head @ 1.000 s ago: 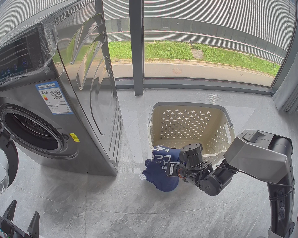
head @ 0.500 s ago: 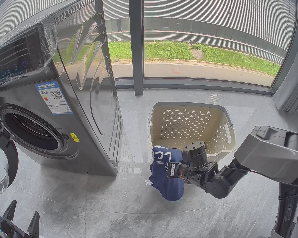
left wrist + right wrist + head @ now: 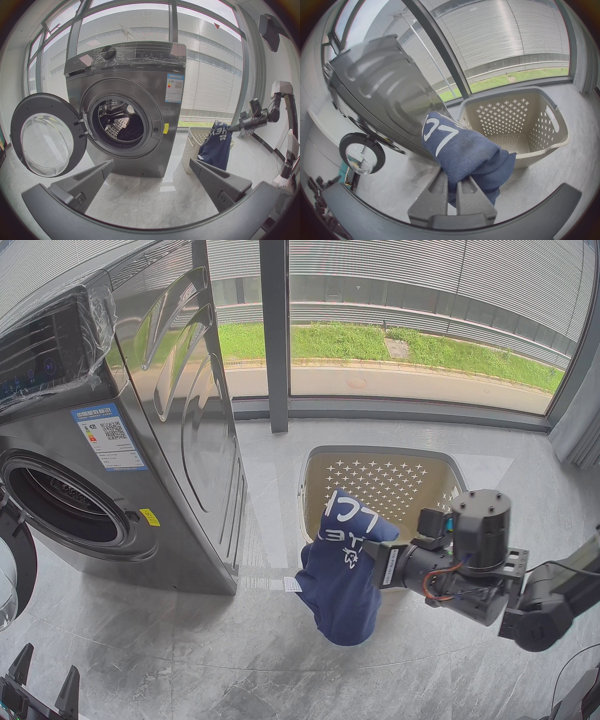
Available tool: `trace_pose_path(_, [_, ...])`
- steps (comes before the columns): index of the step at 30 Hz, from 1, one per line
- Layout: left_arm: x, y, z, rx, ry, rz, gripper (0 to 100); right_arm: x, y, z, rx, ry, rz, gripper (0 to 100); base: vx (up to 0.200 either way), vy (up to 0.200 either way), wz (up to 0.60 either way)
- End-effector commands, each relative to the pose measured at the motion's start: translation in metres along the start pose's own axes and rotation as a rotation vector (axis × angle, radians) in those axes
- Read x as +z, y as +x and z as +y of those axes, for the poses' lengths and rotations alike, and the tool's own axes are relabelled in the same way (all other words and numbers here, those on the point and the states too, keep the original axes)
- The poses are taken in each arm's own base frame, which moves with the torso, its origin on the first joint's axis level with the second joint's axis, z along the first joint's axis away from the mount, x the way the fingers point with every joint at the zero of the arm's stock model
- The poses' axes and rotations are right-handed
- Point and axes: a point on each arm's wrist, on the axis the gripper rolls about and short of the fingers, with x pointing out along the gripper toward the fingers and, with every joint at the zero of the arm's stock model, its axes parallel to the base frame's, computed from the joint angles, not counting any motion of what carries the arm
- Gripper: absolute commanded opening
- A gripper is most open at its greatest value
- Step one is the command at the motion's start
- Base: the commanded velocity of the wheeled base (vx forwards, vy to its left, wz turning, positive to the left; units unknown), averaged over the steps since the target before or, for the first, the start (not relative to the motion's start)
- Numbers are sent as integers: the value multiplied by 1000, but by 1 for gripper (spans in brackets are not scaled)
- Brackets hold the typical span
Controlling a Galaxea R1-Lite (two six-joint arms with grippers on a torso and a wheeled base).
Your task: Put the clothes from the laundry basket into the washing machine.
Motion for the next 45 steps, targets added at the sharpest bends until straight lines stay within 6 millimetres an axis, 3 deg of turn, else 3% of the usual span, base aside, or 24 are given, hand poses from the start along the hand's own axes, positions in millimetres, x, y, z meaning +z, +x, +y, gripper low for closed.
trace_pose_path(1, [-5, 1, 0, 0, 1, 7, 100, 42, -69, 15, 134, 34, -171, 0, 0, 0, 0])
trace_pose_path(6, [-5, 1, 0, 0, 3, 7, 100, 59, -108, 18, 234, 56, -261, 0, 0, 0, 0])
trace_pose_path(12, [-5, 1, 0, -2, 12, 9, 100, 80, -141, 8, 249, 29, -392, 0, 0, 0, 0])
trace_pose_path(19, [-5, 1, 0, 0, 1, 9, 100, 76, -142, 7, 255, -11, -390, 0, 0, 0, 0])
trace_pose_path(37, [-5, 1, 0, 2, -5, 9, 100, 74, -152, 7, 307, -20, -389, 0, -200, 0, 0])
trace_pose_path(45, [-5, 1, 0, 2, -2, 10, 100, 71, -150, 8, 315, -25, -370, 0, 0, 50, 0])
